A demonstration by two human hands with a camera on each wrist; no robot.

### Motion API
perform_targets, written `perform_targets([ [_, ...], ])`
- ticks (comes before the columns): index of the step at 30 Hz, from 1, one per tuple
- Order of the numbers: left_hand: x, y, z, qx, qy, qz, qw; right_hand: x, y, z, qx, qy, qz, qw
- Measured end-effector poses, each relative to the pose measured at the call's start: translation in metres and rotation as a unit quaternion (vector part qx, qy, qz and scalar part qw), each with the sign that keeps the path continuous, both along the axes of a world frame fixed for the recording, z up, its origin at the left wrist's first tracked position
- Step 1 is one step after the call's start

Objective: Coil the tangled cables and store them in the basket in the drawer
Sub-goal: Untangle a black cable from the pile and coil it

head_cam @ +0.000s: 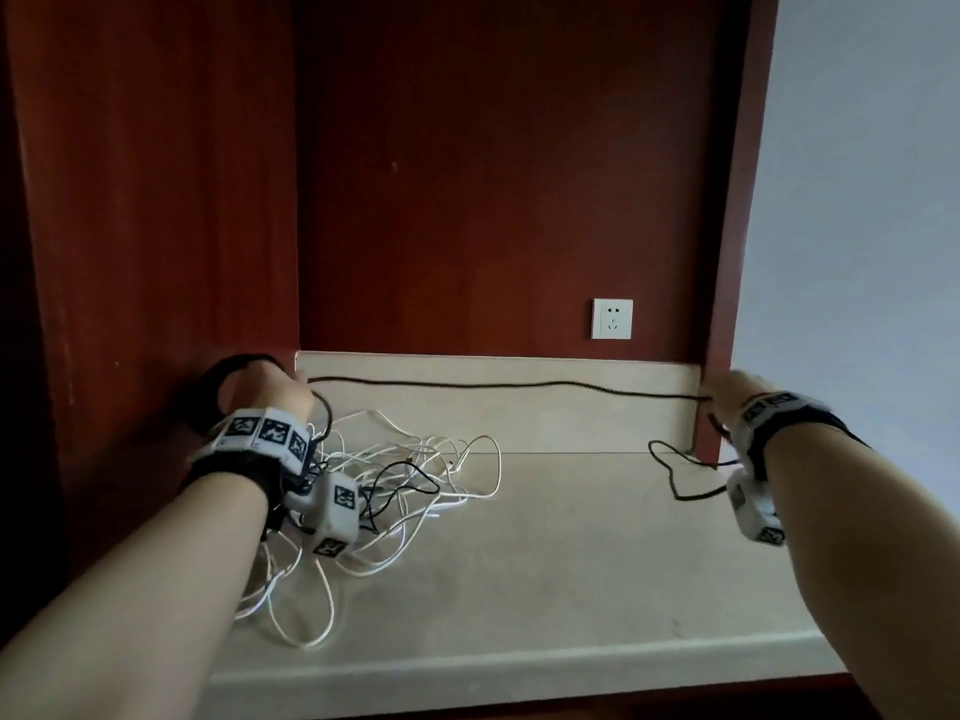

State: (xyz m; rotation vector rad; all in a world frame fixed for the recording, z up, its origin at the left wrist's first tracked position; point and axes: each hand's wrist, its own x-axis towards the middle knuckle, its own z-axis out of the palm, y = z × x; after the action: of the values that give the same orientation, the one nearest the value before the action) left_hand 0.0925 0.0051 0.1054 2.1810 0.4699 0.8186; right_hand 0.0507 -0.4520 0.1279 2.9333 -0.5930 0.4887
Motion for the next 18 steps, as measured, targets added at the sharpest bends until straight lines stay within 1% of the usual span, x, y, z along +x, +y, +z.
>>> perform_targets([
  [1, 0.000, 0.004, -0.005, 0.017, 0.023, 0.002, 1.000, 0.004, 0.003, -0.006, 0.039, 0.056, 0.006, 0.998],
  [2, 0.001, 0.001, -0.010, 0.028, 0.035, -0.012, 0.999, 0.012, 0.012, -0.013, 0.058, 0.086, 0.023, 0.994],
  [3, 0.002, -0.005, -0.015, 0.025, 0.037, -0.033, 0.998, 0.020, 0.025, -0.018, 0.061, 0.095, 0.045, 0.993],
  [5, 0.001, -0.026, -0.020, 0.011, 0.033, -0.084, 0.996, 0.038, 0.057, -0.025, 0.060, 0.084, 0.102, 0.989],
  [7, 0.000, -0.044, -0.018, -0.006, 0.001, -0.117, 0.993, 0.046, 0.093, -0.025, 0.066, 0.064, 0.174, 0.980],
  [9, -0.002, -0.060, -0.010, -0.036, -0.061, -0.147, 0.987, 0.045, 0.125, -0.021, 0.039, 0.070, 0.227, 0.971],
  [11, -0.012, -0.079, 0.000, -0.052, -0.116, -0.212, 0.969, 0.043, 0.150, -0.019, 0.010, 0.086, 0.270, 0.959],
  [12, -0.017, -0.090, 0.004, -0.050, -0.124, -0.254, 0.958, 0.042, 0.161, -0.018, -0.003, 0.085, 0.299, 0.950],
  [13, -0.021, -0.099, 0.007, -0.040, -0.123, -0.297, 0.946, 0.040, 0.172, -0.017, 0.001, 0.085, 0.335, 0.938],
  [15, -0.025, -0.114, 0.009, 0.028, -0.094, -0.357, 0.929, 0.035, 0.187, -0.011, 0.044, 0.079, 0.403, 0.911],
  [17, -0.023, -0.121, 0.005, 0.102, -0.042, -0.381, 0.918, 0.028, 0.191, -0.005, 0.113, 0.054, 0.432, 0.893],
  [18, -0.022, -0.122, 0.003, 0.126, -0.024, -0.390, 0.912, 0.026, 0.187, -0.003, 0.141, 0.042, 0.433, 0.889],
])
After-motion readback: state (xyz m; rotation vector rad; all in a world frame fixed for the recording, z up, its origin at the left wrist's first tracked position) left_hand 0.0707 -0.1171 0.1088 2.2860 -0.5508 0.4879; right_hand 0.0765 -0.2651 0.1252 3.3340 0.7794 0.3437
